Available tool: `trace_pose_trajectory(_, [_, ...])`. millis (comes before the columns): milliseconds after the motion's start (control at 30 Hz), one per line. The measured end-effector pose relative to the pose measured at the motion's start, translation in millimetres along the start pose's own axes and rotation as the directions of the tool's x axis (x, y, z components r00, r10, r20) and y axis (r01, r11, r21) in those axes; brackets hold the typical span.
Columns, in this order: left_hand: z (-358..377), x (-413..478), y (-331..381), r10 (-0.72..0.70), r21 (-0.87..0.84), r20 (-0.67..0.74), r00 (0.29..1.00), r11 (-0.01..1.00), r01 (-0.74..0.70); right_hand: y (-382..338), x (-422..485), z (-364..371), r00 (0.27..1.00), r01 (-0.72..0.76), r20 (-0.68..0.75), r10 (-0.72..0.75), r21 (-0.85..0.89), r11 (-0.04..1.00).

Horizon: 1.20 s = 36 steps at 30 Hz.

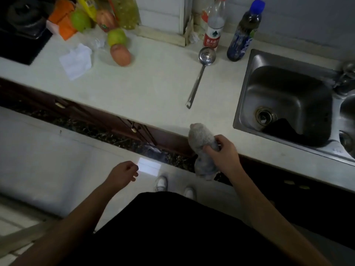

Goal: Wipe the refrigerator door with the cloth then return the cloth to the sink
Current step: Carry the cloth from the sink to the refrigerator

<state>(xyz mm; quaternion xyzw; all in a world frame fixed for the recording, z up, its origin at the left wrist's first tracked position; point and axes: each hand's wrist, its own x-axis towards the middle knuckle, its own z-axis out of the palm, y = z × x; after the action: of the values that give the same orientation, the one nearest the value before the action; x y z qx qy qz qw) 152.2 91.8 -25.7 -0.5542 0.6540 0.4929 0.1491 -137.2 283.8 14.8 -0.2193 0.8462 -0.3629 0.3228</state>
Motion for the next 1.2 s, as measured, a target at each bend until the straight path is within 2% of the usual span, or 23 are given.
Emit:
trace_pose_trajectory(133, [21.2,-49.6,-78.7,-0.167,-0.11,-0.052,0.985,0.981,0.16,12.8,-36.5,28.9,0.98,-0.012,0.198,0.017,-0.024,1.0])
trace_pose_trajectory(300, [43.9,-107.6,-166.4,-0.407,-0.411,-0.077,0.91,0.845,0.343,5.2,-58.2,73.3,0.919,0.053,0.394,-0.002,-0.118,0.992])
trace_pose_trajectory(433, [63.2,-143.6,-217.2,-0.532,-0.579,-0.101,0.841,0.719,0.385,-18.1,-63.3,114.0,0.857,0.175,0.514,-0.046,-0.207,0.963])
trace_pose_trajectory(567, [76.6,-168.5,-258.3,-0.62,-0.753,-0.048,0.783,0.538,0.38,-53.5,-60.1,160.4,0.79,0.297,0.607,-0.081,-0.265,0.917])
trace_pose_trajectory(700, [73.4,-172.7,-296.5,-0.689,-0.837,0.022,0.725,0.384,0.39,-95.6,-55.3,211.6,0.76,0.366,0.641,-0.108,-0.285,0.886])
trace_pose_trajectory(800, [40.6,-159.7,-310.5,-0.7,-0.871,0.043,0.713,0.323,0.369,-130.1,-51.1,252.6,0.753,0.403,0.646,-0.123,-0.306,0.863])
trace_pose_trajectory(867, [1.6,-149.4,-307.5,-0.678,-0.884,0.015,0.735,0.335,0.327,-156.4,-50.4,278.0,0.751,0.426,0.643,-0.151,-0.297,0.854])
trace_pose_trajectory(1033, [-115.6,-113.4,-309.1,-0.584,-0.868,-0.156,0.796,0.465,0.172,-219.4,-42.7,338.4,0.722,0.465,0.664,-0.195,-0.257,0.847])
trace_pose_trajectory(1200, [-204.6,-81.0,-328.7,-0.578,-0.866,-0.242,0.779,0.492,0.096,-274.1,-10.8,410.7,0.667,0.51,0.723,-0.18,-0.266,0.818])
